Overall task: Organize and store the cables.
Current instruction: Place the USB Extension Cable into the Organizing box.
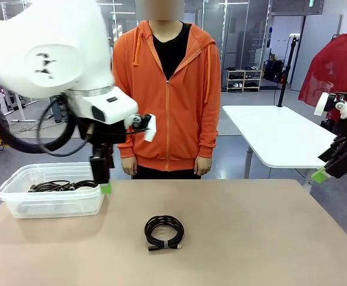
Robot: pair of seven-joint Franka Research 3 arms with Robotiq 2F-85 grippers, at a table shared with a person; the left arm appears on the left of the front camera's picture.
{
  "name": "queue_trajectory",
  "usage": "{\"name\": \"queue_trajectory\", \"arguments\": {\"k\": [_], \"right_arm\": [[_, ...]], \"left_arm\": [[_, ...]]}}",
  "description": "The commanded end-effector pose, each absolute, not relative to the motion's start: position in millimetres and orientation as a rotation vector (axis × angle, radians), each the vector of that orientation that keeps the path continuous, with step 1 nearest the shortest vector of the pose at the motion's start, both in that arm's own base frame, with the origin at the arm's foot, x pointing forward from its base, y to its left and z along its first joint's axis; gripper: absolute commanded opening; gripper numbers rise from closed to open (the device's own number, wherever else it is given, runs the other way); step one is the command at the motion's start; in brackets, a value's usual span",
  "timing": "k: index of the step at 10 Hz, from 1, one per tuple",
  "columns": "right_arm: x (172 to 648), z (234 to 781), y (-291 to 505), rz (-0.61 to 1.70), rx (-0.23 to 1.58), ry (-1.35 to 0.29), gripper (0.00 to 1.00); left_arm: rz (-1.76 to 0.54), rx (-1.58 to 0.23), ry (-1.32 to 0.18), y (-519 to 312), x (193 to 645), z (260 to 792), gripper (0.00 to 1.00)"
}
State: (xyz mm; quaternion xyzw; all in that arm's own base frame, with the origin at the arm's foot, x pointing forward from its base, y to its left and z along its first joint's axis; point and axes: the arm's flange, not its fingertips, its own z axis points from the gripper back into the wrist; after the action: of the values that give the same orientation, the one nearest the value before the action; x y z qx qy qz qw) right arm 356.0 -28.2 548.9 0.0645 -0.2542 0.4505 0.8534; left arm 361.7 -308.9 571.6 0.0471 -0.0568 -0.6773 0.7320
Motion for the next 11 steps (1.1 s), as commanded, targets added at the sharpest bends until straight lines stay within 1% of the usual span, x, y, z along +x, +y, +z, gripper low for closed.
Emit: {"name": "queue_trajectory", "arguments": {"k": [1, 2, 5, 7, 8, 9, 11], "right_arm": [[358.6, 551.2, -26.7, 0.939, 0.136, -0.531, 1.00], [358.6, 551.2, -26.7, 0.939, 0.136, -0.531, 1.00], [358.6, 551.2, -26.7, 0.939, 0.136, -0.531, 1.00], [358.6, 551.2, -26.7, 0.939, 0.136, -0.531, 1.00], [358.6, 551.2, -26.7, 0.939, 0.136, -0.531, 1.00], [358.6, 551.2, -26.7, 0.939, 0.136, -0.531, 1.00], [358.6, 551.2, -26.7, 0.939, 0.136, -0.531, 1.00]], "left_arm": [[-1.530, 0.121, -0.087, -340.6, 379.4, 575.2, 0.95], [-1.544, 0.096, -0.076, -353.0, 386.5, 572.4, 0.95], [-1.489, 0.069, -0.064, -376.5, 401.2, 553.8, 0.95], [-1.487, 0.084, -0.086, -384.6, 401.0, 546.0, 0.95], [-1.498, 0.086, -0.060, -384.7, 399.7, 544.3, 0.95], [-1.500, 0.058, -0.074, -379.0, 402.0, 543.4, 0.95], [-1.500, 0.058, -0.074, -379.0, 402.0, 543.4, 0.95]]}}
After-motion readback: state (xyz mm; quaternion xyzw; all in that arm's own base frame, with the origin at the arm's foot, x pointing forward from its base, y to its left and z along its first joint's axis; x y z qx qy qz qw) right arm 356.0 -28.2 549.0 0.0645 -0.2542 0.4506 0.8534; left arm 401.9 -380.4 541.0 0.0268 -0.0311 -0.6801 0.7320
